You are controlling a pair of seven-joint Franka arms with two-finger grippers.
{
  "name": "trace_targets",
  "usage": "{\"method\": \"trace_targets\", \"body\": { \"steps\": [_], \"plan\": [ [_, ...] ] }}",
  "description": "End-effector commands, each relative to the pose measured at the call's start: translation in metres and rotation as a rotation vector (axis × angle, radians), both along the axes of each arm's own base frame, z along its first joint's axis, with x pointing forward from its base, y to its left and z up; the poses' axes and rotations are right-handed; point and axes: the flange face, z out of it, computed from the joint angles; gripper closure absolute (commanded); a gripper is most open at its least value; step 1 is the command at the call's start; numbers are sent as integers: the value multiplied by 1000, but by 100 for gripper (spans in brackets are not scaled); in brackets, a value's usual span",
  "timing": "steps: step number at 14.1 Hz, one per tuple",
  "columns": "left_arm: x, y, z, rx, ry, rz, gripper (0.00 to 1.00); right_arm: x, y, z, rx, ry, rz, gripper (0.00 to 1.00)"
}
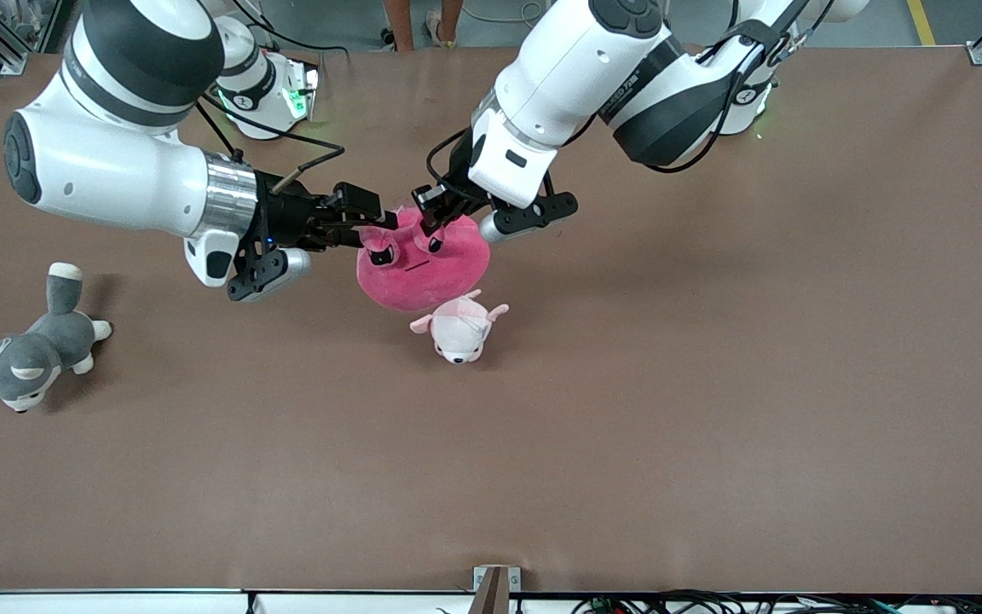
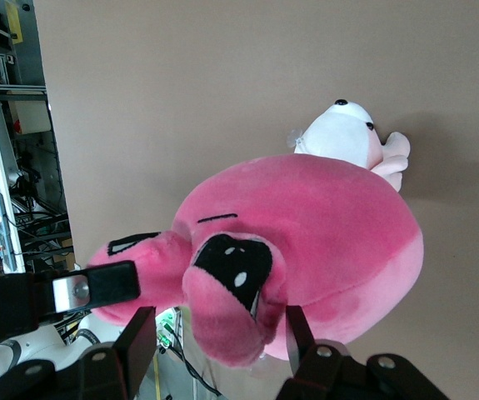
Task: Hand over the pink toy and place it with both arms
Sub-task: 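Close the right gripper on the pink toy beside the left gripper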
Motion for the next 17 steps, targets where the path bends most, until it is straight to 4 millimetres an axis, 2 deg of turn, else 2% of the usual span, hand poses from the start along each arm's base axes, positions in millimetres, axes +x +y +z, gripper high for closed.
{"method": "trace_targets", "body": {
  "steps": [1, 5, 11, 12, 13, 15, 17],
  "plan": [
    [2, -5, 2, -13, 5, 13, 100, 0, 0, 0, -10, -11, -3, 34],
    [4, -3, 3, -12, 2, 16, 100, 3, 1, -5, -14, -11, -2, 47],
    [4, -3, 3, -13, 4, 16, 100, 7, 2, -10, -54, -47, -7, 43],
    [4, -3, 3, -13, 4, 16, 100, 7, 2, -9, -54, -47, -6, 49],
    [4, -3, 3, -13, 4, 16, 100, 8, 1, -9, -54, -47, -7, 68],
    [4, -3, 3, -13, 4, 16, 100, 7, 2, -9, -54, -47, -6, 97],
    [4, -3, 3, -12, 2, 16, 100, 9, -2, -8, -56, -50, -10, 99]
  ]
}}
